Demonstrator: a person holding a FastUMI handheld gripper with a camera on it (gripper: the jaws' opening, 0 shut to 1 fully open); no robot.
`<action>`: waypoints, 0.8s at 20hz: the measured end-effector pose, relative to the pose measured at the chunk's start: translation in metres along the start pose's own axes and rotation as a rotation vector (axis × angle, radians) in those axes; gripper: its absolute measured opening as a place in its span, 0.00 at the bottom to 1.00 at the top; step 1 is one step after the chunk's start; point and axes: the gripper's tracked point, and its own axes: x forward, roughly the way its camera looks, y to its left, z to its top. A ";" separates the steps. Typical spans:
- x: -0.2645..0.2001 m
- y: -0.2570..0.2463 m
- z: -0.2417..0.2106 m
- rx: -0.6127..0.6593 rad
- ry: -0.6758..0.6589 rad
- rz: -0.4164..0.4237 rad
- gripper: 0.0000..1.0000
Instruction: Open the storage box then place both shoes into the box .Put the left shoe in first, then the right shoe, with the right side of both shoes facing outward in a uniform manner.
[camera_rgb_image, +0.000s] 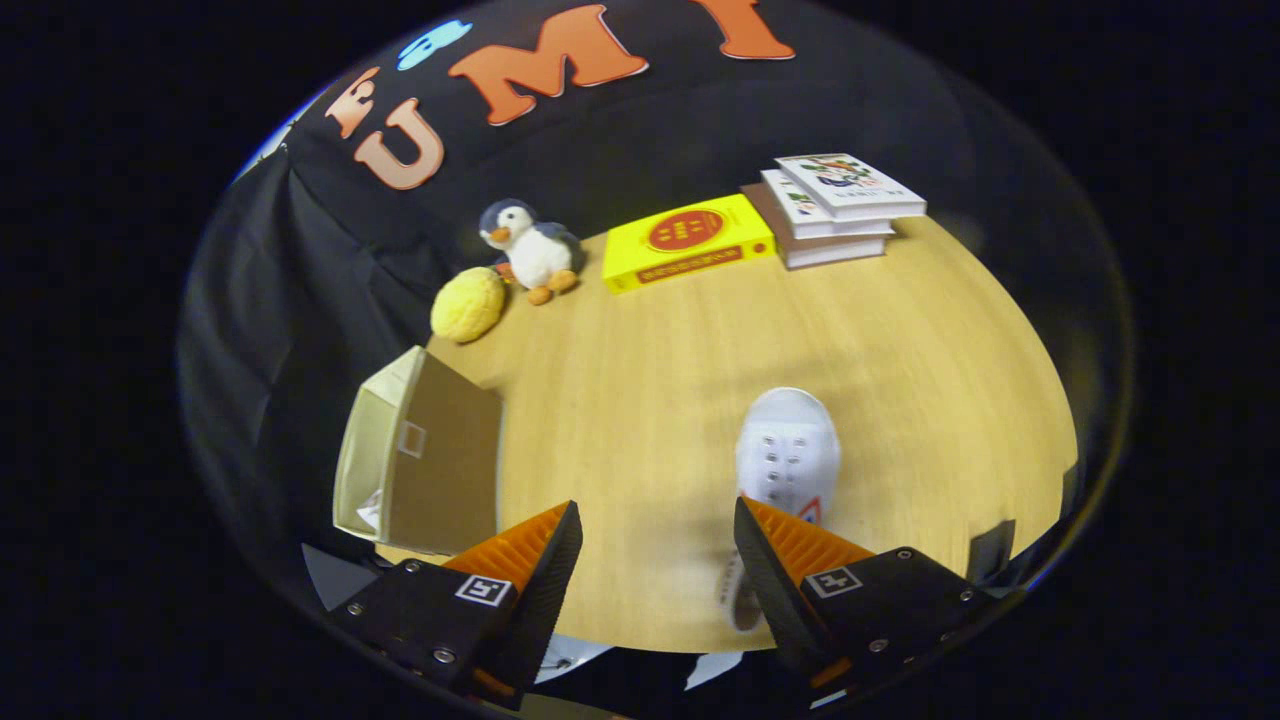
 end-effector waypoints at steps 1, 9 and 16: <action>0.002 -0.017 -0.010 0.011 0.017 -0.025 0.91; 0.043 -0.080 -0.070 0.055 0.138 -0.114 0.86; 0.076 -0.074 -0.071 0.116 0.146 -0.072 0.75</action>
